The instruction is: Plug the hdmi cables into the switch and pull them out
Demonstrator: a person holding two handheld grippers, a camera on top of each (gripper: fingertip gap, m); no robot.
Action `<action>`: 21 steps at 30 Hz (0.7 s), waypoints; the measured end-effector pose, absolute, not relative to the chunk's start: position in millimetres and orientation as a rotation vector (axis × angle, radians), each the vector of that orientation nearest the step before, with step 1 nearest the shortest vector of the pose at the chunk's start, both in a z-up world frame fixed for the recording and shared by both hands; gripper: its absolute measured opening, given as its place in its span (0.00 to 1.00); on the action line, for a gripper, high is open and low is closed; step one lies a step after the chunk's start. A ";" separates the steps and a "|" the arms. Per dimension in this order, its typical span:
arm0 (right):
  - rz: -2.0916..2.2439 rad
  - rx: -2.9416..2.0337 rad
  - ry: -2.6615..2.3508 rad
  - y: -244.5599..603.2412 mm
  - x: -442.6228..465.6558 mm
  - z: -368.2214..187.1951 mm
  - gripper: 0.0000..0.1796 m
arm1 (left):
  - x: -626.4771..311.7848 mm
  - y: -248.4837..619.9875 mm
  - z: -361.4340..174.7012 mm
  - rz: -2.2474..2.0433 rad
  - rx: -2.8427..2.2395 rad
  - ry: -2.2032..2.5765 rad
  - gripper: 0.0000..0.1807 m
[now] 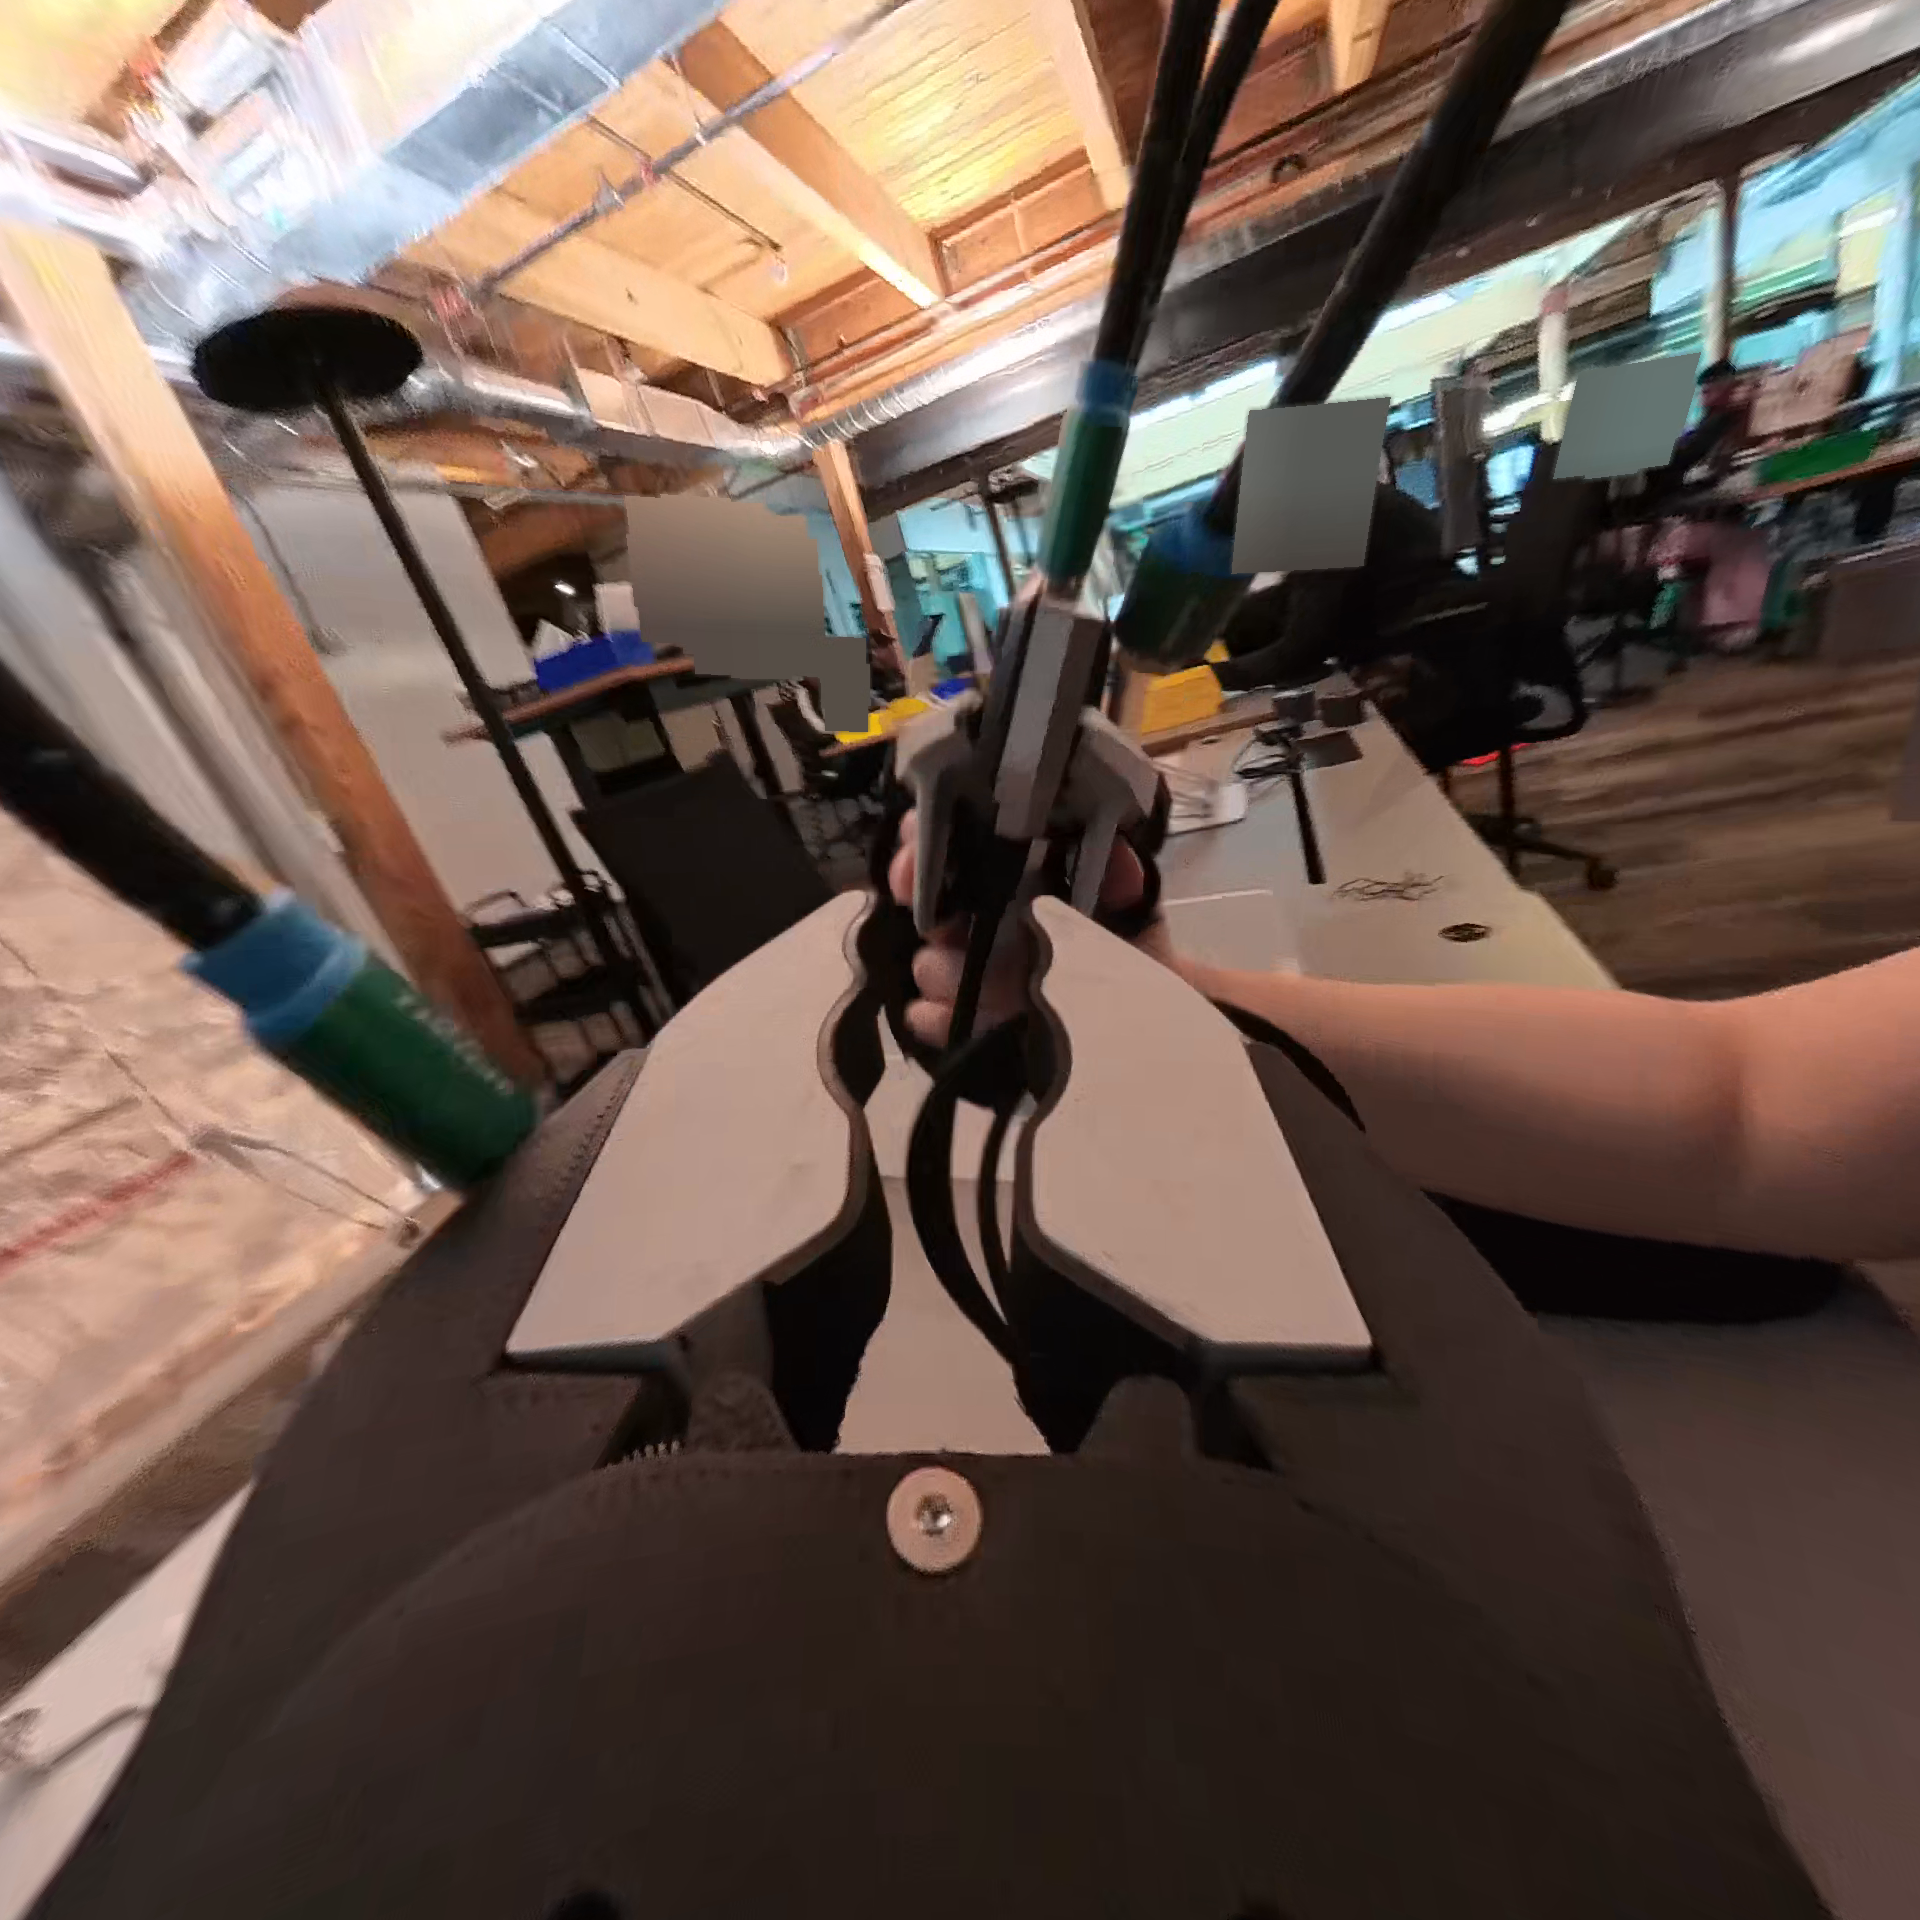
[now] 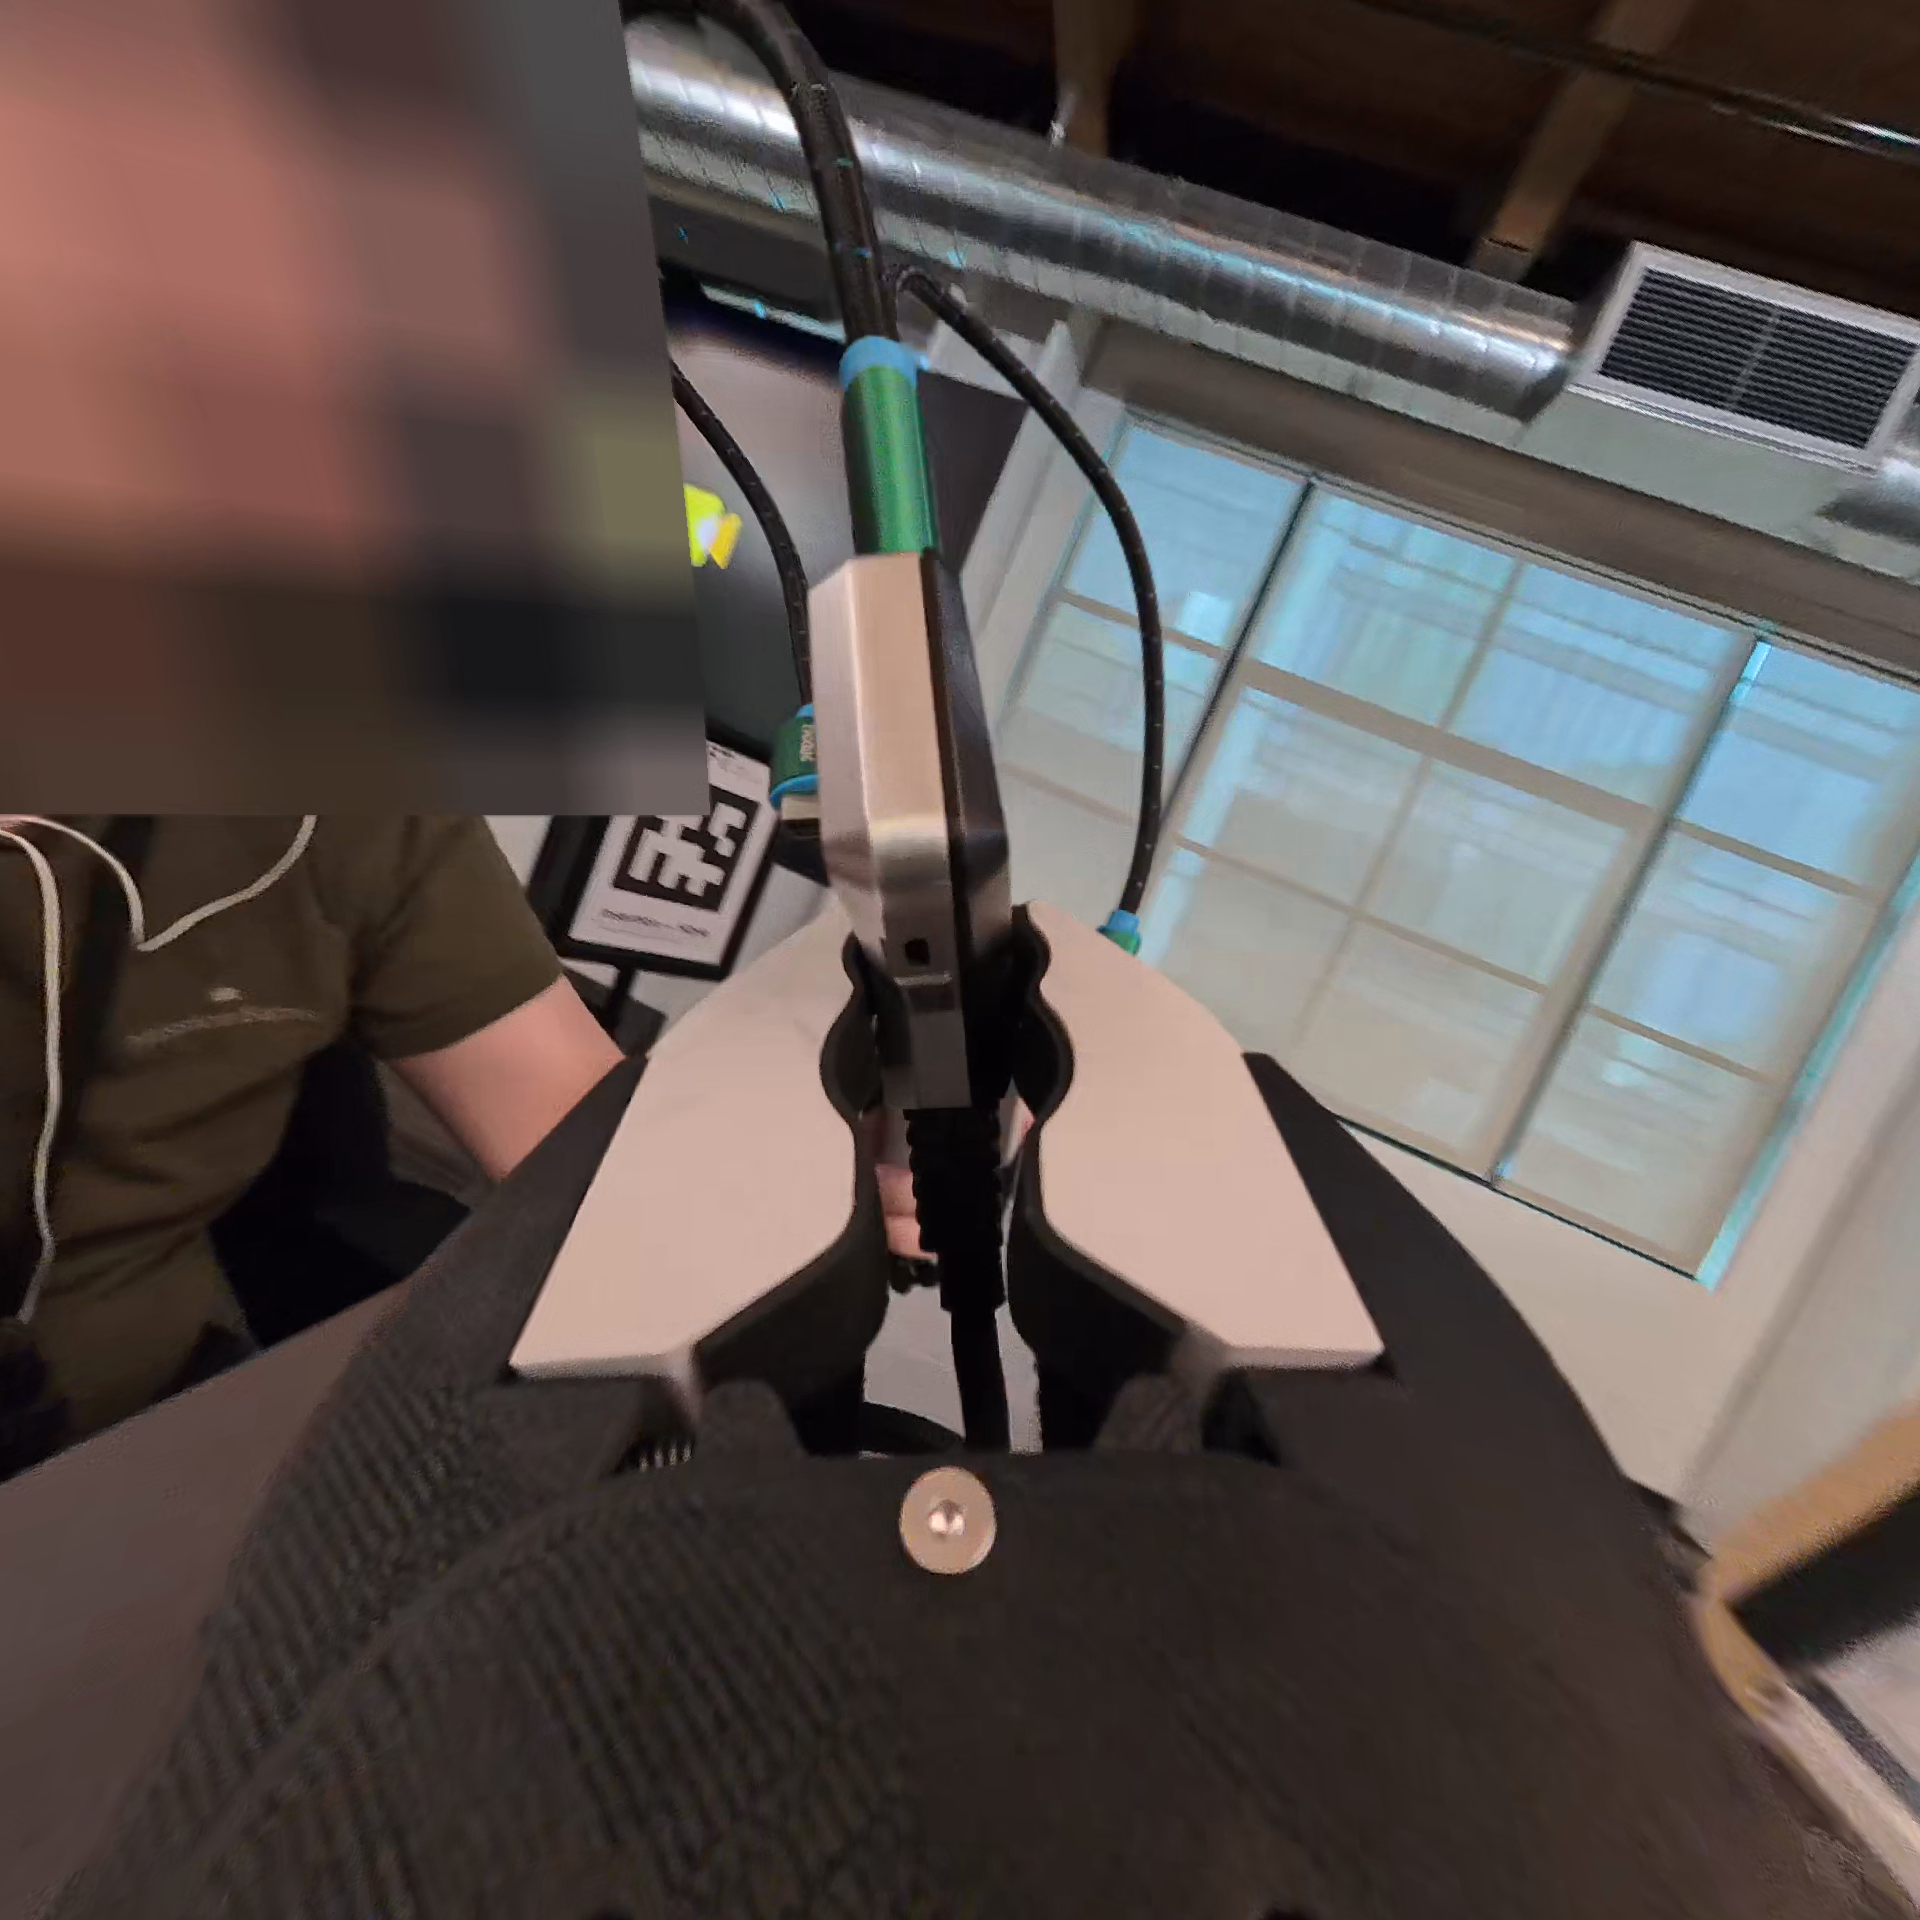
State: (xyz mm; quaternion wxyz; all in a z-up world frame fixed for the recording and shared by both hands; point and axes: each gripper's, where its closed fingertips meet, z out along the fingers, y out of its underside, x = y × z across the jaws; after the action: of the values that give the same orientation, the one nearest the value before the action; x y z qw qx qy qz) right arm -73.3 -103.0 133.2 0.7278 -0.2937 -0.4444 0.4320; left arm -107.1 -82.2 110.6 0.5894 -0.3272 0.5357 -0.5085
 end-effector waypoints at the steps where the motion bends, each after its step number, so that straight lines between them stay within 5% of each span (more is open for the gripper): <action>1: 0.993 -0.622 -0.973 -103.4 -78.2 131.8 0.13 | -107.2 -83.5 112.5 -1.157 -0.752 1.232 0.13; 7: 1.228 -0.469 -0.876 -106.6 -93.5 131.5 0.13 | -96.6 -83.4 98.0 -1.093 -0.782 1.272 0.20; 21: 1.259 -0.481 -0.876 -93.8 -124.8 107.9 0.13 | -103.8 -103.6 116.2 -1.055 -0.672 1.220 0.14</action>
State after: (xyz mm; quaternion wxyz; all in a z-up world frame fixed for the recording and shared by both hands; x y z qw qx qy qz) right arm -124.8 -93.8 107.9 0.6940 -0.2155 -0.3924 0.5638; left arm -103.8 -103.6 116.2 0.6420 -0.2950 0.5352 -0.4630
